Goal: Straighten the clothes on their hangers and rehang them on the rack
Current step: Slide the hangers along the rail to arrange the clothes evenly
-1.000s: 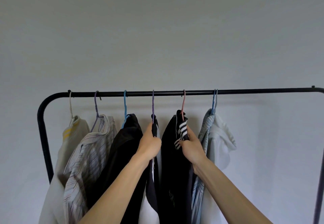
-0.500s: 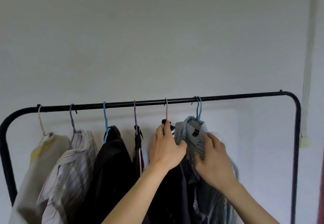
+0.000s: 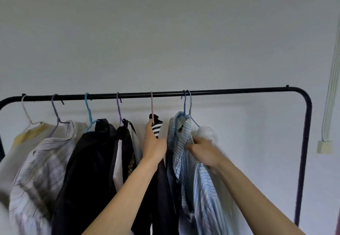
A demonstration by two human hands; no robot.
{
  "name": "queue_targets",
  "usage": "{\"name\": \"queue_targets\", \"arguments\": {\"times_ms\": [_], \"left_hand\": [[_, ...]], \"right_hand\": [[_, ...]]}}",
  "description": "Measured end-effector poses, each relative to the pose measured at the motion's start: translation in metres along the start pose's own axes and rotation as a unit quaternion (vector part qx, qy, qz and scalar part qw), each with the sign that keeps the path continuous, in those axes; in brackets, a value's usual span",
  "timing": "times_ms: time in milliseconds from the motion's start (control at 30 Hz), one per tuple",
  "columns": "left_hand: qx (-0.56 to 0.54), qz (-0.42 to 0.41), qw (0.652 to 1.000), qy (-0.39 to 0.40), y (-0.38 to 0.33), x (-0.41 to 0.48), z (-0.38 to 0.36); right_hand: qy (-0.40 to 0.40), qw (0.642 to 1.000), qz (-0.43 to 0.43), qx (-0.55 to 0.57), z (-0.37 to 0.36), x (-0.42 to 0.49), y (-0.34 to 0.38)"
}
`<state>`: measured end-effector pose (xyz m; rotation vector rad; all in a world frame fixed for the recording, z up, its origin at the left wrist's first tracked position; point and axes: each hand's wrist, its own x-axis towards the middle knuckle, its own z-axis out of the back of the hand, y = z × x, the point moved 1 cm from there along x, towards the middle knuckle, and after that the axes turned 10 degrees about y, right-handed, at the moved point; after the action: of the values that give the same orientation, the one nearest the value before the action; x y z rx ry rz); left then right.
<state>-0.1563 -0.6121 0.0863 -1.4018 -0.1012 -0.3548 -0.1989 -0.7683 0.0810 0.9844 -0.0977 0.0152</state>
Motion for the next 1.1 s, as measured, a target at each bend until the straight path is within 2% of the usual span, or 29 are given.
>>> {"name": "queue_targets", "arguments": {"times_ms": [67, 133, 267, 400, 567, 1100], "left_hand": [[0.008, -0.001, 1.0, -0.012, -0.001, 0.0, -0.001], [0.013, 0.003, 1.0, -0.023, -0.002, 0.001, 0.0], [0.011, 0.0, 0.999, -0.04, -0.004, 0.002, -0.001], [0.019, -0.006, 0.999, -0.039, -0.001, 0.002, 0.0], [0.014, 0.007, 1.0, -0.009, 0.0, 0.003, 0.01], [0.053, -0.003, 0.997, 0.057, 0.001, 0.005, 0.019]], "right_hand": [[-0.007, 0.985, 0.018, 0.169, 0.0, 0.003, -0.009], [-0.048, 0.976, 0.025, 0.209, 0.01, 0.006, -0.019], [-0.126, 0.972, 0.028, 0.196, 0.041, 0.009, -0.034], [-0.165, 0.972, 0.046, 0.163, 0.041, 0.006, -0.034], [-0.098, 0.988, 0.086, 0.084, -0.009, 0.013, -0.015], [-0.089, 0.991, 0.075, 0.069, -0.047, 0.024, 0.008]]}}
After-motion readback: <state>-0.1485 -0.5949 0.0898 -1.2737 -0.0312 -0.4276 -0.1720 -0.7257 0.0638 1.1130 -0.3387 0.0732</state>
